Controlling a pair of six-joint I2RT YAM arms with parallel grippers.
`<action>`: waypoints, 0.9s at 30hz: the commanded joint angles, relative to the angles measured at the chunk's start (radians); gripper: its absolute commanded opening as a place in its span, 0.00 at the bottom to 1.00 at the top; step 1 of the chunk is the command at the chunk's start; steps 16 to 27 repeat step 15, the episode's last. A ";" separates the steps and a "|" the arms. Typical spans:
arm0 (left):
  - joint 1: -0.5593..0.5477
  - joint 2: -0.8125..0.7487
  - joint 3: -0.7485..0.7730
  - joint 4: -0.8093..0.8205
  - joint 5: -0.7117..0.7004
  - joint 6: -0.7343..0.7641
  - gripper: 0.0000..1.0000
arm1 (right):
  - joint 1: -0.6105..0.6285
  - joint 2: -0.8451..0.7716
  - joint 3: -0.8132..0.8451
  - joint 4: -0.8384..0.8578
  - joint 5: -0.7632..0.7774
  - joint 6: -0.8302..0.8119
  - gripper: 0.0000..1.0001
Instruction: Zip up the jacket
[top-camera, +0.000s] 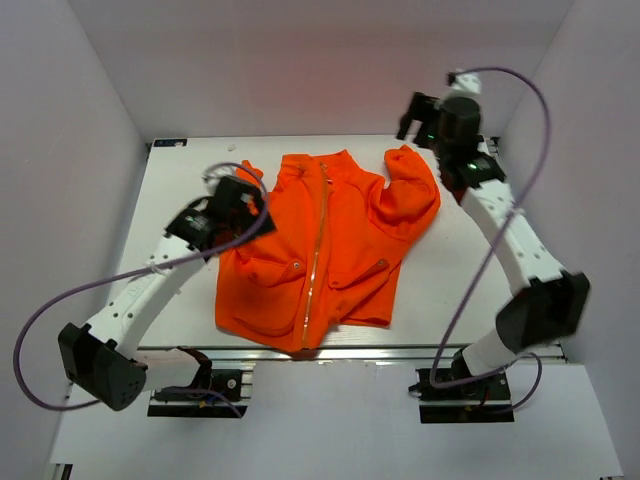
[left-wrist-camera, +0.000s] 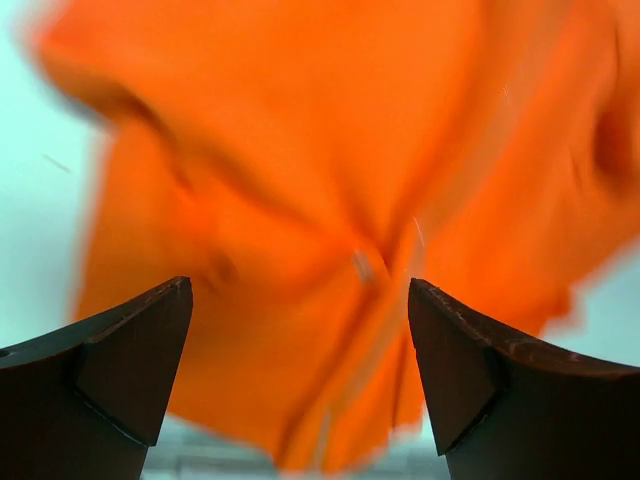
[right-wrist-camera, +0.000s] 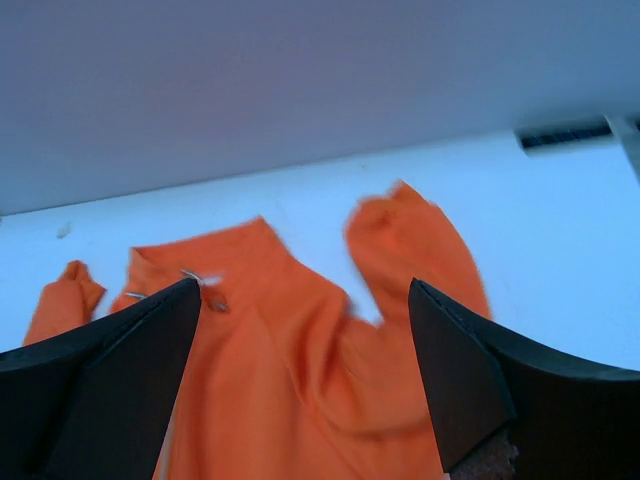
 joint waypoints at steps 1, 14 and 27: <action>0.286 -0.021 0.052 0.082 -0.050 0.139 0.98 | -0.157 -0.113 -0.198 -0.243 -0.032 0.232 0.89; 0.480 0.004 0.068 0.135 0.027 0.166 0.98 | -0.193 -0.603 -0.720 -0.162 0.055 0.224 0.89; 0.482 -0.022 0.054 0.152 0.029 0.166 0.98 | -0.191 -0.615 -0.726 -0.147 0.049 0.214 0.89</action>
